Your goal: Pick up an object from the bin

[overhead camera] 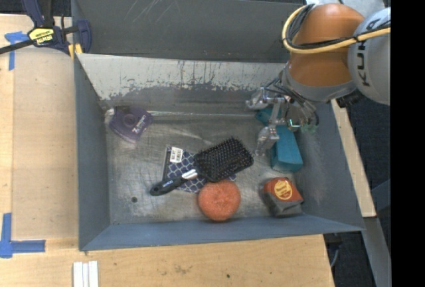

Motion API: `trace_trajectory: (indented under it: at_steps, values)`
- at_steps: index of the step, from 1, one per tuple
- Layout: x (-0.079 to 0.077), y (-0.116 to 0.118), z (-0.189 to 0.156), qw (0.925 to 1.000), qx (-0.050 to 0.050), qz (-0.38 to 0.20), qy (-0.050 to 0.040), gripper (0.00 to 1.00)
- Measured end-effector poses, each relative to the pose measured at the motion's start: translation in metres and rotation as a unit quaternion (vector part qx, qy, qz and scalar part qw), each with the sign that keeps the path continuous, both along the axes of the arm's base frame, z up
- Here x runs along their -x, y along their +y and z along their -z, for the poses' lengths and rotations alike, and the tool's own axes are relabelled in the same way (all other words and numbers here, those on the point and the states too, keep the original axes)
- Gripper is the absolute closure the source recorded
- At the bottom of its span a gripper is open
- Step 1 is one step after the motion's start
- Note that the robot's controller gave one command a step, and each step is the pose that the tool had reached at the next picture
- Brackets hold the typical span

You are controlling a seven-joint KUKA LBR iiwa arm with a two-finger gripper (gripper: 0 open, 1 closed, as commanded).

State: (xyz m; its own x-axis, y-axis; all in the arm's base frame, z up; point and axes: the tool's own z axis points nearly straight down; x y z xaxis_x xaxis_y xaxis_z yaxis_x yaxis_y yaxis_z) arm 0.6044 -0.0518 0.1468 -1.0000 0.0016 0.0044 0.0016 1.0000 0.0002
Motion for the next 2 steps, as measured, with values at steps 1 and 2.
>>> trace_trajectory:
  at_steps: [1,2]
  values:
    - [-0.002,0.000,-0.005,1.0000,0.000,-0.001,-0.0041,0.00]
    - [0.015,0.058,0.064,0.9999,0.005,-0.015,-0.0064,0.00]
